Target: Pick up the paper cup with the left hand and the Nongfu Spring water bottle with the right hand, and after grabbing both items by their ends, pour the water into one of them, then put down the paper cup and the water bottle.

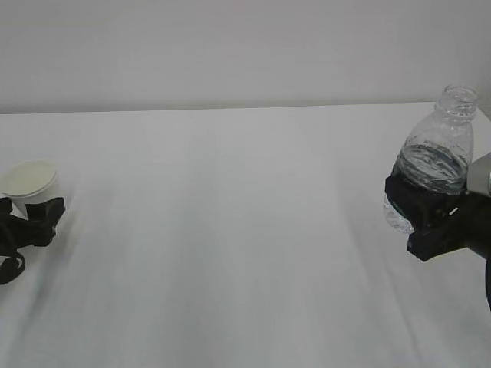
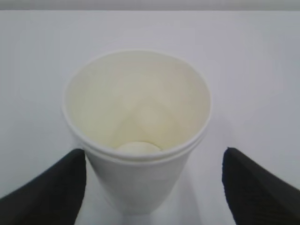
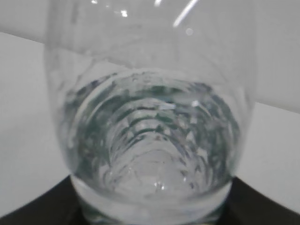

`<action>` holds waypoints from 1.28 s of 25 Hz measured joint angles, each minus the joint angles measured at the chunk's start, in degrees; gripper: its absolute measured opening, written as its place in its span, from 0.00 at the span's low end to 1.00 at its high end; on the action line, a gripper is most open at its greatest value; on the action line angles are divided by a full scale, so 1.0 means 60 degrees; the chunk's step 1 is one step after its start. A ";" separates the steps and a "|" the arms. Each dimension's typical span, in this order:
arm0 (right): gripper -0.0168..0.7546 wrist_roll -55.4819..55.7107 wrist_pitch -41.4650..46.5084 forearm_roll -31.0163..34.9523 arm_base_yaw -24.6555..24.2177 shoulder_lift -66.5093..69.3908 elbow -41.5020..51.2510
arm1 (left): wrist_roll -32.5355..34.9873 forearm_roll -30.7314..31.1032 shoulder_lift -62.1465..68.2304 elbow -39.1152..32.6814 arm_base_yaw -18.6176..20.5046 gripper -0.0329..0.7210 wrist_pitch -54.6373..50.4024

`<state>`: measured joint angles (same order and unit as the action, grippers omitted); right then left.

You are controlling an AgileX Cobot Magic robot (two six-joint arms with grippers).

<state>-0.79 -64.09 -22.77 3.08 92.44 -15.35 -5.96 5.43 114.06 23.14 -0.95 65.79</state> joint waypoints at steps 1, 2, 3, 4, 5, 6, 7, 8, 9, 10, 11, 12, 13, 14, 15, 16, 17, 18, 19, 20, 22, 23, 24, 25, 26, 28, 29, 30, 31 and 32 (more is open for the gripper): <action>0.53 0.0000 0.0000 0.0000 0.0000 0.0000 0.0000 | 0.0004 0.0000 0.0000 0.0063 0.0000 0.92 0.0000; 0.53 0.0000 0.0000 0.0000 0.0000 0.0000 0.0000 | 0.0004 0.0000 0.0000 0.0068 0.0000 0.92 0.0000; 0.53 0.0000 0.0000 0.0000 0.0000 0.0000 0.0000 | 0.0004 0.0000 0.0000 0.0082 0.0000 0.92 0.0000; 0.53 0.0000 0.0000 0.0000 0.0000 0.0000 0.0000 | 0.0020 0.0000 0.0000 0.0082 0.0000 0.92 0.0000; 0.53 0.0000 0.0000 0.0000 0.0000 0.0000 0.0000 | 0.0020 0.0000 0.0000 0.0082 0.0000 0.92 0.0000; 0.53 0.0000 0.0000 0.0000 0.0000 0.0000 0.0000 | 0.0020 0.0000 0.0000 0.0092 0.0000 0.92 0.0000; 0.53 0.0000 0.0000 0.0000 0.0000 0.0000 0.0000 | 0.0020 0.0000 0.0014 0.0105 0.0000 0.92 0.0000; 0.53 0.0000 0.0000 0.0000 0.0000 0.0000 0.0000 | 0.0020 -0.0016 0.0061 0.0129 0.0000 0.92 0.0018; 0.53 0.0000 0.0000 0.0000 0.0000 0.0000 0.0000 | 0.0020 -0.0070 0.0161 0.0151 0.0000 0.92 0.0046; 0.53 0.0000 0.0000 0.0000 0.0000 0.0000 0.0000 | 0.0020 -0.0089 0.0290 0.0171 0.0000 0.92 0.0046; 0.53 0.0000 0.0000 0.0000 0.0000 0.0000 0.0000 | 0.0020 -0.0103 0.0444 0.0240 0.0000 0.92 0.0046; 0.53 0.0000 0.0000 0.0000 0.0000 0.0000 0.0000 | 0.0020 -0.0103 0.0575 0.0315 0.0000 0.92 0.0046; 0.53 0.0000 0.0000 0.0000 0.0000 0.0000 0.0000 | 0.0020 -0.0103 0.0703 0.0383 0.0000 0.92 0.0046; 0.53 0.0000 0.0000 0.0000 0.0000 0.0000 0.0000 | 0.0020 -0.0103 0.0796 0.0438 0.0000 0.92 0.0046; 0.53 0.0000 0.0000 0.0000 0.0000 0.0000 0.0000 | 0.0020 -0.0082 0.0825 0.0513 0.0000 0.92 0.0046; 0.53 0.0000 0.0000 0.0000 0.0000 0.0000 0.0000 | 0.0020 -0.0062 0.0839 0.0574 0.0000 0.91 0.0046; 0.53 0.0000 0.0000 0.0000 0.0000 0.0000 0.0000 | 0.0020 -0.0061 0.0839 0.0630 0.0000 0.91 0.0046; 0.53 0.0000 0.0000 0.0000 0.0000 0.0000 0.0000 | 0.0020 -0.0043 0.0839 0.0657 0.0000 0.91 0.0046; 0.53 0.0000 0.0000 0.0000 0.0000 0.0000 0.0000 | 0.0020 -0.0043 0.0839 0.0698 0.0000 0.91 0.0046; 0.53 0.0000 0.0000 0.0000 0.0000 0.0000 0.0000 | 0.0020 -0.0043 0.0839 0.0770 0.0000 0.91 0.0046; 0.53 0.0000 0.0000 0.0000 0.0000 0.0000 0.0000 | 0.0020 -0.0043 0.0839 0.0890 0.0000 0.91 0.0046; 0.53 0.0000 0.0000 0.0000 0.0000 0.0000 0.0000 | 0.0020 -0.0043 0.0845 0.0957 0.0000 0.90 0.0046; 0.53 0.0000 0.0000 0.0000 0.0000 0.0000 0.0000 | 0.0020 -0.0043 0.0883 0.1013 0.0000 0.90 0.0046; 0.53 0.0000 0.0000 0.0000 0.0000 0.0000 0.0000 | 0.0020 -0.0043 0.0903 0.1017 0.0000 0.90 0.0046; 0.53 0.0000 0.0000 0.0000 0.0000 0.0000 0.0000 | 0.0020 -0.0043 0.0924 0.1017 0.0000 0.90 0.0046; 0.53 0.0000 0.0000 0.0000 0.0000 0.0000 0.0000 | 0.0020 -0.0043 0.0941 0.1017 0.0000 0.89 0.0046; 0.53 0.0000 0.0000 0.0000 0.0000 0.0000 0.0000 | 0.0020 -0.0043 0.0941 0.1017 0.0000 0.88 0.0046; 0.53 0.0000 0.0000 0.0000 0.0000 0.0000 0.0000 | 0.0038 -0.0043 0.0941 0.1017 0.0000 0.87 0.0046; 0.53 0.0000 0.0000 0.0000 0.0000 0.0000 0.0000 | 0.0038 -0.0043 0.0941 0.1017 0.0000 0.86 0.0046; 0.53 0.0000 0.0000 0.0000 0.0000 0.0000 0.0000 | 0.0038 -0.0043 0.0941 0.1017 0.0000 0.84 0.0046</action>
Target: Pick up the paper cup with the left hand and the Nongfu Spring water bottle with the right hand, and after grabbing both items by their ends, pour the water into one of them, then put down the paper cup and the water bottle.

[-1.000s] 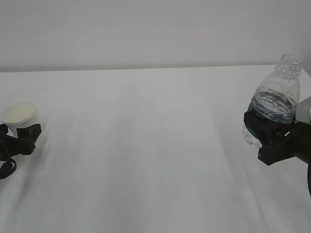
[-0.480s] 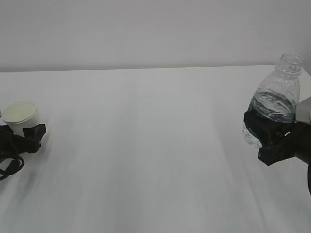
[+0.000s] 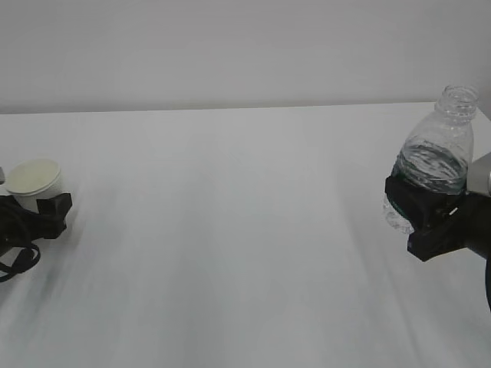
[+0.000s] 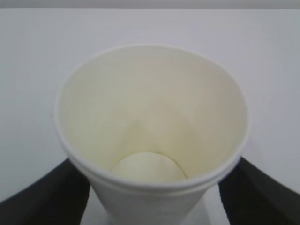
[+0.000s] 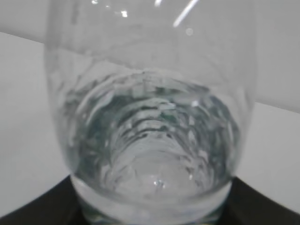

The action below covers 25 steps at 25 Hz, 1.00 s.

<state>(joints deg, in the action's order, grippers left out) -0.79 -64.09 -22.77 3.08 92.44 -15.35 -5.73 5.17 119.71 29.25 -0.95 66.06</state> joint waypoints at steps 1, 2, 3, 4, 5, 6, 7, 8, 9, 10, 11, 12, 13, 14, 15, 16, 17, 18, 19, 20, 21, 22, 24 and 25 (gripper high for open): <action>0.53 0.0000 0.0000 0.0000 0.0000 0.0000 0.0000 | 0.0000 0.0000 0.0000 0.0000 0.0000 0.83 0.0000; 0.53 0.0000 0.0000 0.0000 0.0000 0.0000 0.0000 | 0.0000 0.0000 0.0000 0.0000 0.0000 0.82 0.0000; 0.53 0.0000 0.0000 0.0000 0.0000 0.0000 0.0000 | 0.0000 0.0000 0.0000 0.0000 0.0000 0.81 0.0000; 0.53 0.0000 0.0000 0.0000 0.0000 0.0000 0.0000 | 0.0000 0.0019 0.0000 0.0000 0.0000 0.80 0.0000; 0.53 0.0000 0.0000 0.0000 0.0000 0.0000 0.0000 | 0.0000 0.0032 0.0000 0.0000 0.0000 0.78 0.0000; 0.53 0.0000 0.0000 0.0000 0.0000 0.0000 0.0000 | 0.0000 0.0056 0.0000 0.0000 0.0000 0.77 0.0000; 0.53 0.0000 0.0000 0.0000 0.0000 0.0000 0.0000 | 0.0000 0.0081 0.0000 0.0000 0.0000 0.75 0.0000; 0.53 0.0000 0.0000 0.0000 0.0000 0.0000 0.0000 | 0.0000 0.0079 0.0000 0.0000 0.0000 0.73 0.0000; 0.53 0.0000 0.0000 0.0000 0.0000 0.0000 0.0000 | 0.0000 0.0101 0.0000 0.0000 0.0000 0.72 0.0000; 0.53 0.0000 0.0000 0.0000 0.0000 0.0000 0.0000 | 0.0000 0.0109 0.0000 0.0000 0.0000 0.70 0.0000; 0.53 0.0000 0.0000 0.0000 0.0000 0.0000 0.0000 | 0.0000 0.0126 0.0000 0.0000 0.0000 0.68 0.0016; 0.53 0.0000 0.0000 0.0000 0.0000 0.0000 0.0000 | 0.0000 0.0149 0.0000 0.0000 0.0000 0.67 0.0016; 0.53 0.0000 0.0000 0.0000 0.0000 0.0000 0.0000 | 0.0000 0.0149 0.0000 0.0000 0.0000 0.66 0.0016; 0.53 0.0000 0.0000 0.0000 0.0000 0.0000 0.0000 | 0.0000 0.0149 0.0000 0.0000 0.0000 0.65 0.0016; 0.53 0.0000 0.0000 0.0000 0.0000 0.0000 0.0000 | 0.0000 0.0149 0.0000 0.0000 0.0000 0.65 0.0016; 0.53 0.0000 0.0000 0.0000 0.0000 0.0000 0.0000 | 0.0000 0.0156 0.0000 0.0000 0.0000 0.64 0.0019; 0.53 0.0000 0.0000 0.0000 0.0000 0.0000 0.0000 | 0.0000 0.0201 0.0000 0.0000 0.0000 0.64 0.0019; 0.53 0.0000 0.0000 0.0000 0.0000 0.0000 0.0000 | 0.0000 0.0251 0.0000 0.0000 0.0000 0.64 0.0019; 0.53 0.0000 0.0000 0.0000 0.0000 0.0000 0.0000 | 0.0000 0.0331 0.0000 0.0000 0.0000 0.64 0.0019; 0.53 0.0000 0.0000 0.0000 0.0000 0.0000 0.0000 | 0.0000 0.0428 0.0000 0.0000 0.0000 0.64 0.0019; 0.53 0.0000 0.0000 0.0000 0.0000 0.0000 0.0000 | 0.0000 0.0552 0.0000 0.0000 0.0000 0.64 0.0019; 0.53 0.0000 0.0000 0.0000 0.0000 0.0000 0.0000 | 0.0000 0.0686 0.0000 0.0000 0.0000 0.64 0.0019; 0.53 0.0000 0.0000 0.0018 0.0000 0.0000 0.0000 | 0.0000 0.1021 0.0000 0.0000 0.0000 0.64 0.0019; 0.53 0.0000 0.0000 0.0032 0.0000 0.0000 0.0000 | 0.0000 0.1229 0.0000 0.0000 0.0000 0.64 0.0019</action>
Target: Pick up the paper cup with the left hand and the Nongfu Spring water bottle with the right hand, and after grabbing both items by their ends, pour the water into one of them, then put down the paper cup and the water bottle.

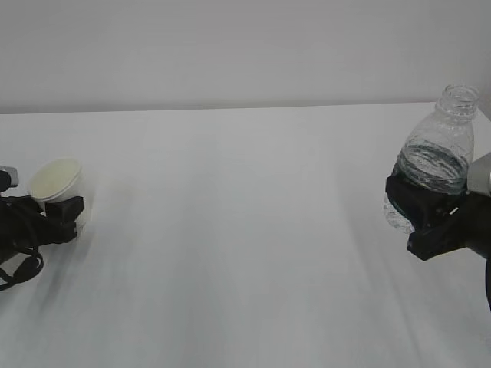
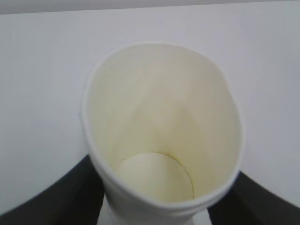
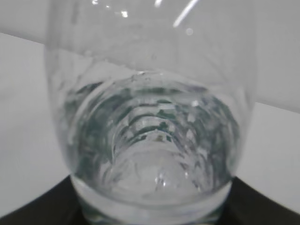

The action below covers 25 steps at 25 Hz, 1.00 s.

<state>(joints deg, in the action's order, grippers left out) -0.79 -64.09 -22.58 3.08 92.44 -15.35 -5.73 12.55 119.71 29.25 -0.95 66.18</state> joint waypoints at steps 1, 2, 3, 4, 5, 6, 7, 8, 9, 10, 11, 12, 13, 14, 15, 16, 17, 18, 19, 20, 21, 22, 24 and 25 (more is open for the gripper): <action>0.53 0.0000 0.0000 0.0000 0.0000 0.0000 0.0000 | 0.0000 0.0207 0.0000 0.0000 0.0000 0.64 0.0000; 0.53 0.0000 0.0000 0.0000 0.0000 0.0000 0.0000 | 0.0000 0.0383 0.0000 0.0000 0.0000 0.64 0.0000; 0.53 0.0000 0.0000 0.0000 0.0000 0.0000 0.0000 | 0.0000 0.0604 0.0000 0.0000 0.0000 0.64 0.0000; 0.53 0.0000 0.0000 0.0000 0.0000 0.0000 0.0000 | 0.0000 0.0805 -0.0020 0.0000 0.0000 0.64 0.0000; 0.53 0.0000 0.0000 0.0000 0.0000 0.0000 0.0000 | 0.0000 0.1016 -0.0062 0.0000 0.0000 0.64 0.0000; 0.53 0.0000 0.0000 0.0000 0.0000 0.0000 0.0000 | 0.0000 0.1195 -0.0110 0.0000 0.0000 0.64 0.0000; 0.53 0.0000 0.0000 0.0000 0.0000 0.0000 0.0000 | 0.0000 0.1405 -0.0191 0.0000 0.0000 0.64 0.0000; 0.53 0.0000 0.0000 0.0000 0.0000 0.0000 0.0000 | 0.0000 0.1603 -0.0278 0.0000 0.0000 0.64 0.0000; 0.53 0.0000 0.0000 0.0000 0.0000 0.0000 0.0000 | -0.0019 0.1779 -0.0339 0.0000 0.0000 0.64 0.0000; 0.53 0.0000 0.0000 0.0000 0.0000 0.0000 0.0000 | -0.0040 0.1978 -0.0402 0.0000 0.0000 0.64 0.0000; 0.53 0.0000 0.0000 0.0000 0.0000 0.0000 0.0000 | -0.0099 0.2170 -0.0444 0.0000 0.0000 0.64 0.0000; 0.53 0.0000 0.0000 0.0000 0.0000 0.0000 0.0000 | -0.0180 0.2329 -0.0487 0.0000 0.0000 0.64 0.0000; 0.53 0.0000 0.0000 0.0000 0.0000 0.0000 0.0000 | -0.0226 0.2525 -0.0510 0.0000 0.0000 0.64 0.0000; 0.53 0.0000 0.0000 0.0000 0.0000 0.0000 0.0000 | -0.0300 0.2741 -0.0530 0.0000 0.0000 0.64 0.0000; 0.53 0.0000 0.0000 0.0006 0.0000 0.0000 0.0000 | -0.0344 0.2980 -0.0544 0.0000 0.0000 0.64 0.0000; 0.53 0.0000 0.0000 0.0006 0.0000 0.0000 0.0000 | -0.0420 0.3179 -0.0544 0.0000 0.0000 0.64 0.0000; 0.53 0.0000 0.0000 0.0006 0.0000 0.0000 0.0000 | -0.0469 0.3429 -0.0544 0.0000 0.0000 0.64 0.0000; 0.53 0.0000 0.0000 0.0006 0.0000 0.0000 0.0000 | -0.0594 0.3668 -0.0544 0.0000 0.0000 0.64 0.0000; 0.53 0.0000 0.0000 0.0006 0.0000 0.0000 0.0000 | -0.0747 0.3840 -0.0544 0.0000 0.0000 0.64 0.0000; 0.53 0.0000 0.0000 0.0006 0.0000 0.0000 0.0000 | -0.0899 0.4055 -0.0544 0.0000 0.0000 0.64 0.0000; 0.53 0.0000 0.0000 0.0006 0.0000 0.0000 0.0000 | -0.1117 0.4316 -0.0544 0.0060 0.0000 0.64 0.0000; 0.53 0.0000 0.0000 0.0006 0.0000 0.0000 0.0000 | -0.1358 0.4596 -0.0544 0.0142 0.0000 0.64 -0.0017; 0.53 0.0000 0.0000 0.0006 0.0000 0.0000 0.0000 | -0.1803 0.5055 -0.0544 0.0336 -0.0041 0.64 -0.0017; 0.53 0.0000 0.0000 0.0006 0.0000 0.0000 0.0000 | -0.1970 0.5189 -0.0544 0.0419 -0.0099 0.64 -0.0017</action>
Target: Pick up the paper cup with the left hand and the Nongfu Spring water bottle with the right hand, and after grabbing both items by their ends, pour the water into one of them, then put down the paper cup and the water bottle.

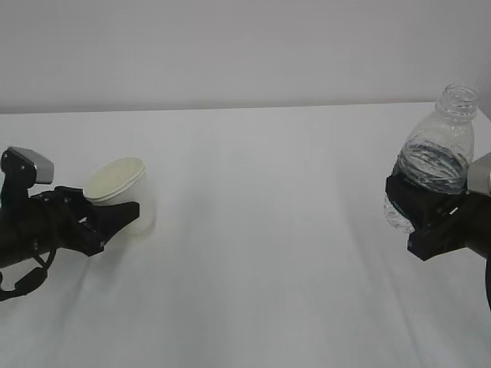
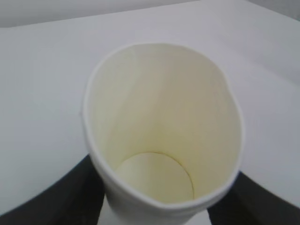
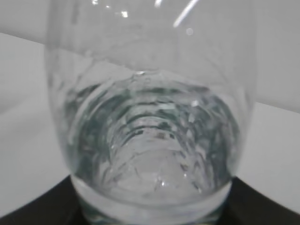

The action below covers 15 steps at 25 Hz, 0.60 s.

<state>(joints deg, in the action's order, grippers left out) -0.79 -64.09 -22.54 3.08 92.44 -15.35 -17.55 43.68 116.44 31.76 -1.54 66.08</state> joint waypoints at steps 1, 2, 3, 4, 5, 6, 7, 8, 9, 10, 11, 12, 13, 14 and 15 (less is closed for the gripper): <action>0.53 0.0000 0.0000 0.0000 0.0000 0.0000 0.0000 | -0.0102 0.0078 0.0000 0.0095 -0.0119 0.64 0.0000; 0.53 0.0000 0.0000 0.0000 0.0000 0.0000 0.0000 | -0.0140 0.0153 0.0000 0.0158 -0.0257 0.64 0.0000; 0.53 0.0000 0.0000 0.0000 0.0000 0.0000 0.0000 | -0.0182 0.0228 0.0000 0.0226 -0.0416 0.64 0.0000; 0.53 0.0000 0.0000 0.0000 0.0000 0.0000 0.0000 | -0.0204 0.0303 0.0000 0.0292 -0.0562 0.64 0.0000; 0.53 0.0000 0.0000 0.0000 0.0000 0.0000 0.0000 | -0.0217 0.0336 0.0000 0.0342 -0.0749 0.64 0.0000; 0.53 0.0000 0.0000 0.0000 0.0000 0.0000 0.0000 | -0.0226 0.0374 0.0000 0.0408 -0.0947 0.64 0.0000; 0.53 0.0000 0.0000 0.0000 0.0000 0.0000 0.0000 | -0.0241 0.0394 0.0000 0.0468 -0.1115 0.64 0.0000; 0.53 0.0000 0.0000 0.0000 0.0000 0.0000 0.0000 | -0.0241 0.0397 0.0000 0.0555 -0.1316 0.63 0.0000; 0.53 0.0000 0.0000 0.0000 0.0000 0.0000 0.0000 | -0.0241 0.0414 0.0000 0.0619 -0.1511 0.63 0.0000; 0.53 0.0000 0.0000 0.0000 0.0000 0.0000 0.0000 | -0.0265 0.0418 0.0000 0.0706 -0.1694 0.63 0.0000; 0.53 0.0000 0.0000 0.0000 0.0000 0.0000 0.0000 | -0.0335 0.0434 0.0000 0.0804 -0.1836 0.63 0.0000; 0.53 0.0000 0.0000 0.0000 0.0000 0.0000 0.0000 | -0.0412 0.0456 0.0000 0.0893 -0.1992 0.63 0.0000; 0.53 0.0000 0.0000 0.0000 0.0000 0.0000 0.0000 | -0.0502 0.0478 0.0000 0.1003 -0.2128 0.63 0.0000; 0.53 0.0000 0.0000 0.0000 0.0000 0.0000 0.0000 | -0.0590 0.0536 0.0000 0.1114 -0.2230 0.63 0.0000; 0.53 0.0000 0.0000 0.0000 0.0000 0.0000 0.0000 | -0.0684 0.0593 0.0000 0.1218 -0.2339 0.63 0.0000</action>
<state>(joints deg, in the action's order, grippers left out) -0.79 -64.09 -22.54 3.08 92.44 -15.35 -21.66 47.24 116.44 39.07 -15.58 66.08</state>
